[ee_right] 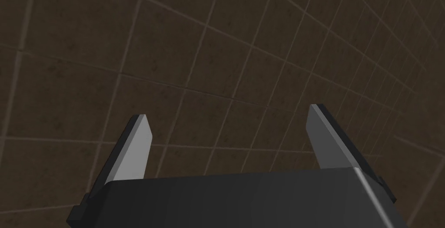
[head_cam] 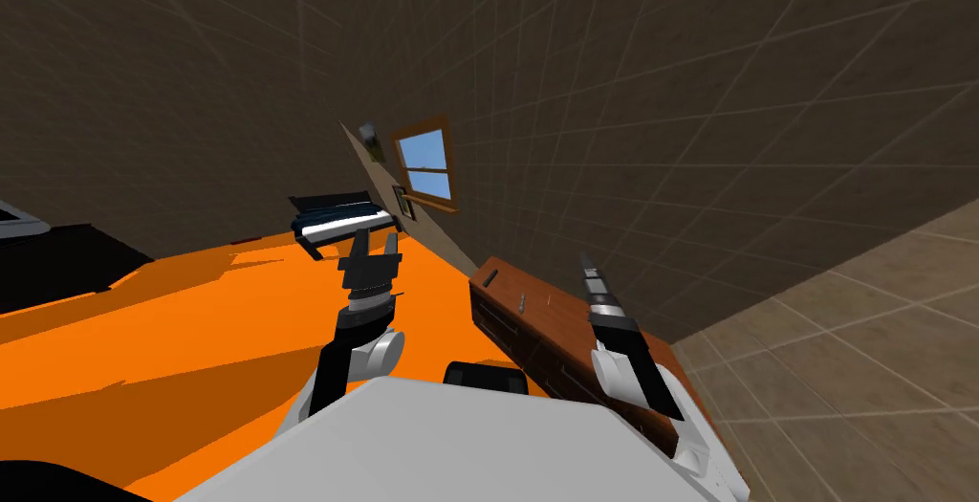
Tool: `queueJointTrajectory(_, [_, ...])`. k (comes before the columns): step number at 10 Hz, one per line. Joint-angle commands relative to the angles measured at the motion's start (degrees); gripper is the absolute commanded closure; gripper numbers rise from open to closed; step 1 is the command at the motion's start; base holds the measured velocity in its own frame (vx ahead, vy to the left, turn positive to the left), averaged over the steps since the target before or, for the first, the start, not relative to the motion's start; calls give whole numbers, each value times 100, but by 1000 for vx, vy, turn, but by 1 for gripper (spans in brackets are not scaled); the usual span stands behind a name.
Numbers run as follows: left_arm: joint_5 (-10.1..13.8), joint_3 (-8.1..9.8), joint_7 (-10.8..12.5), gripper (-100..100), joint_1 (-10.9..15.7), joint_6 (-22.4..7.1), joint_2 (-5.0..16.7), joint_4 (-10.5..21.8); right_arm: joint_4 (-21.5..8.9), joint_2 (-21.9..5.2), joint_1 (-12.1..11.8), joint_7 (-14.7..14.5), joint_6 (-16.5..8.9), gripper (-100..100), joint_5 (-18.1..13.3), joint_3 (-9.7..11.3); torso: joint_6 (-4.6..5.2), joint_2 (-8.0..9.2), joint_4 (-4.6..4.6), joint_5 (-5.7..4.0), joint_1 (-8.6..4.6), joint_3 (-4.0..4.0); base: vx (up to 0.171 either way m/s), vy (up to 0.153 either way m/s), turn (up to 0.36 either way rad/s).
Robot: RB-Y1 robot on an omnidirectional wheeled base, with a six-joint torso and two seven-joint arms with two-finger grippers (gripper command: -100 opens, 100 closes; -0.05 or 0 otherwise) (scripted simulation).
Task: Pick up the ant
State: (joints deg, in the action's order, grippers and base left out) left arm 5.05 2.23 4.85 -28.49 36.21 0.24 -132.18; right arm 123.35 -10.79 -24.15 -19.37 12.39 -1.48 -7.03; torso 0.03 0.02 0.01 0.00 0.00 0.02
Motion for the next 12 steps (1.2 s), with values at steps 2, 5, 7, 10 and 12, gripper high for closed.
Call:
queueJointTrajectory(2, [0, -1, 0, 0, 1, 0, 0, 0, -287, -62, 83, -429, -428, -100, -70, -59, -4, -2, -1, 0, 2, -1, -9, 23, 272])
queueJointTrajectory(5, [0, 0, 0, 0, 0, 0, 0, 0, -465, -97, 131, -654, -714, -100, -110, -81, -2, -6, -1, 1, 6, -3, 1, 23, 117])
queueJointTrajectory(7, [0, -1, 0, 0, 1, 0, 0, 0, -859, -181, 220, -1020, -1095, -100, -209, -104, -3, -8, -2, 1, 8, -4, 11, 37, 266])
queueJointTrajectory(10, [0, 0, 0, 0, 0, 0, 0, 0, -1073, -232, 262, -1190, -1488, -100, -268, -105, -2, -13, -3, 3, 12, -7, 21, 36, 145])
queueJointTrajectory(12, [0, 0, 0, 0, 0, 0, 0, 0, -1297, -289, 301, -1348, -1768, -100, -334, -97, -2, -14, -3, 2, 11, -8, 25, 34, 156])
